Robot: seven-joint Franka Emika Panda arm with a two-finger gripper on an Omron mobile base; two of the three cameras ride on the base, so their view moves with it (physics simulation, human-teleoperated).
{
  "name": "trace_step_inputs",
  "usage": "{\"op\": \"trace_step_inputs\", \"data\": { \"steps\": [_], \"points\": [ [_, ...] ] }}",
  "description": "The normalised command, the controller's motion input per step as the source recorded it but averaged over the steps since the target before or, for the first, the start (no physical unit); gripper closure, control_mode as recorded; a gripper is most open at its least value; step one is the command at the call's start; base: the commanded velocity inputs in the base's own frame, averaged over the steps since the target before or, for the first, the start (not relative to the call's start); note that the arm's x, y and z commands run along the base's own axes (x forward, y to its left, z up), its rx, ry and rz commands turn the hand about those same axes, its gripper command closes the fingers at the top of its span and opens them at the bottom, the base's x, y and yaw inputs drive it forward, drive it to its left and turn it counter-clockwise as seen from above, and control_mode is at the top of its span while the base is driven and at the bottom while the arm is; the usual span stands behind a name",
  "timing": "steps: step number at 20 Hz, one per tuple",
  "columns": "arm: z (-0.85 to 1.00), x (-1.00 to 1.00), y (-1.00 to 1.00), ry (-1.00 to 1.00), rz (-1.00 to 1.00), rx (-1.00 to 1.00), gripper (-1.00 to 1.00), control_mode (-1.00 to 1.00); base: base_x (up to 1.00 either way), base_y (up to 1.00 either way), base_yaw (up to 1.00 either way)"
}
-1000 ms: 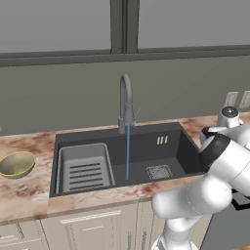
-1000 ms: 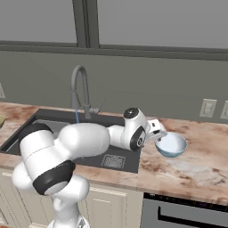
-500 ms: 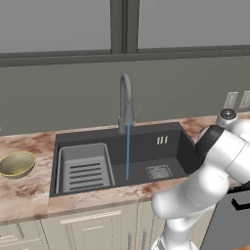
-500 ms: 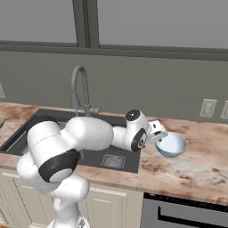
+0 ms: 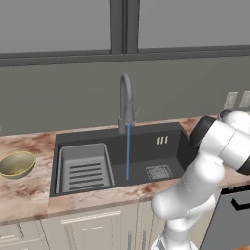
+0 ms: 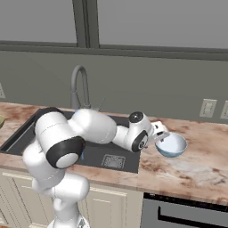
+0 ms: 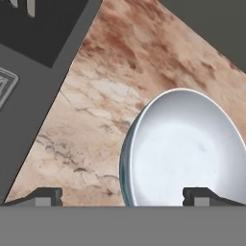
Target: Rinse each bowl for a few seconds and place them down in the sink or on the counter.
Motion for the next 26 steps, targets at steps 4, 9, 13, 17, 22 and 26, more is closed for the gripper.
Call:
{"op": "trace_step_inputs", "data": {
  "steps": [4,9,13,17,22,26],
  "points": [
    [-0.09,0.16,-0.14,0.00,0.04,0.00,-1.00,-1.00,0.00,0.00,0.00],
    [-0.10,0.15,-0.13,0.00,0.03,0.00,-1.00,-1.00,0.00,0.00,0.00],
    [-0.10,0.13,-0.12,0.00,0.03,0.00,-1.00,-1.00,0.00,0.00,0.00],
    [-0.11,0.12,-0.11,0.00,0.03,0.00,-1.00,-1.00,0.00,0.00,0.00],
    [-0.12,0.13,-0.09,0.00,0.02,0.00,1.00,-1.00,0.00,0.00,0.00],
    [-0.11,0.08,-0.08,0.00,0.02,0.00,1.00,-1.00,0.00,0.00,0.00]
  ]
}}
